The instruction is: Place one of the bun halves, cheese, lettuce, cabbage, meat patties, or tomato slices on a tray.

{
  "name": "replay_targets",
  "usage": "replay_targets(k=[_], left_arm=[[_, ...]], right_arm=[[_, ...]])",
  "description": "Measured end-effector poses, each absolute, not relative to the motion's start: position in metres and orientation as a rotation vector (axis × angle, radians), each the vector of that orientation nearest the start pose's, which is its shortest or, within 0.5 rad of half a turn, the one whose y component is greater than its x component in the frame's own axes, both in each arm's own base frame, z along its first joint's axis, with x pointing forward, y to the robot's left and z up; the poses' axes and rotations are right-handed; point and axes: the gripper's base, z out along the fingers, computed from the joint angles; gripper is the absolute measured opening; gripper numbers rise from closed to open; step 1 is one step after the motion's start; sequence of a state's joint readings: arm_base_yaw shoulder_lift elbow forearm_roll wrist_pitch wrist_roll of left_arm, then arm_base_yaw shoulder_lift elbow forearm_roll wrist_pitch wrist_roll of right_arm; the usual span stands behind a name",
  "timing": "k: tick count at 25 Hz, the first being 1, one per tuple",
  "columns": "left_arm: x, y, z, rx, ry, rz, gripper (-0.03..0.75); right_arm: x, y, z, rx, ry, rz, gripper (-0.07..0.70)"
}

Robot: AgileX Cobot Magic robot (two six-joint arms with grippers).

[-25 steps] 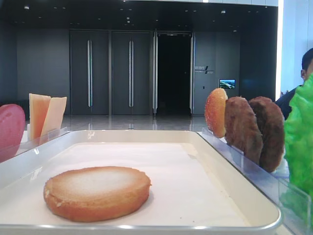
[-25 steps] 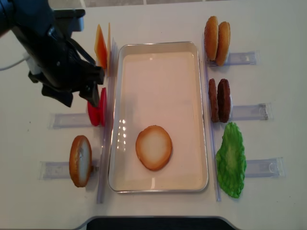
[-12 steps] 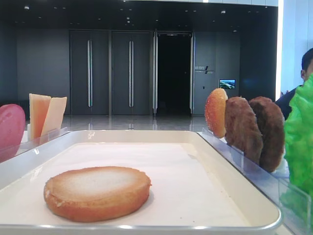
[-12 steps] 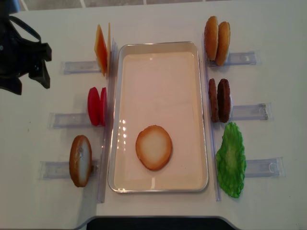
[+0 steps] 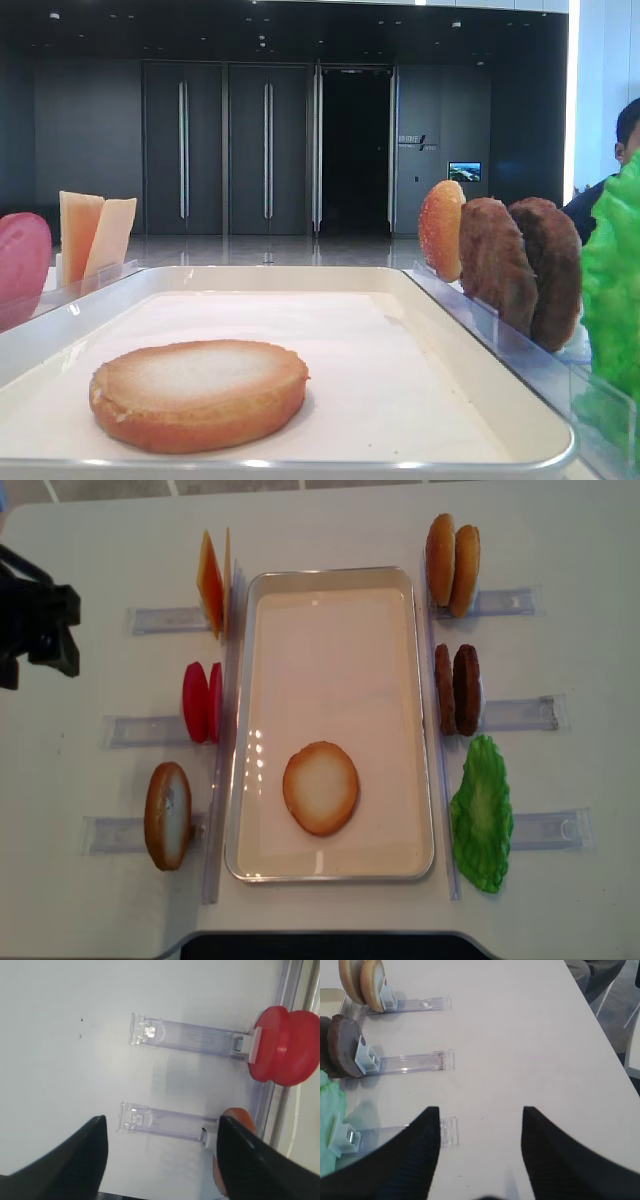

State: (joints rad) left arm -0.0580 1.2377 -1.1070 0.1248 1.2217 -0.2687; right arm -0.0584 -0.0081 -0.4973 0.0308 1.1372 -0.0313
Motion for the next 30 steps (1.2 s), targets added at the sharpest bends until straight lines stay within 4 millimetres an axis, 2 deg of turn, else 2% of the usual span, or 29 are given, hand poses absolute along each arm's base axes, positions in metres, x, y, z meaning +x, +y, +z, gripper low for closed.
replay_targets(k=[5, 14, 21, 26, 30], left_arm=[[0.169, 0.001, 0.339, -0.262, 2.709, 0.079, 0.515], [0.081, 0.006, 0.331, -0.259, 2.528, 0.039, 0.505], [0.02, 0.01, 0.332, -0.232, 2.291, 0.001, 0.496], [-0.015, 0.011, 0.321, -0.137, 2.158, 0.019, 0.455], [-0.025, 0.007, 0.302, -0.039, 2.106, -0.01, 0.414]], right_arm=[[-0.009, 0.003, 0.27, 0.026, 2.115, -0.016, 0.383], [-0.009, 0.003, 0.27, 0.026, 2.115, -0.016, 0.383], [-0.009, 0.003, 0.27, 0.026, 2.115, -0.016, 0.383], [-0.009, 0.003, 0.27, 0.026, 2.115, -0.016, 0.383], [-0.009, 0.003, 0.27, 0.026, 2.115, -0.016, 0.383]])
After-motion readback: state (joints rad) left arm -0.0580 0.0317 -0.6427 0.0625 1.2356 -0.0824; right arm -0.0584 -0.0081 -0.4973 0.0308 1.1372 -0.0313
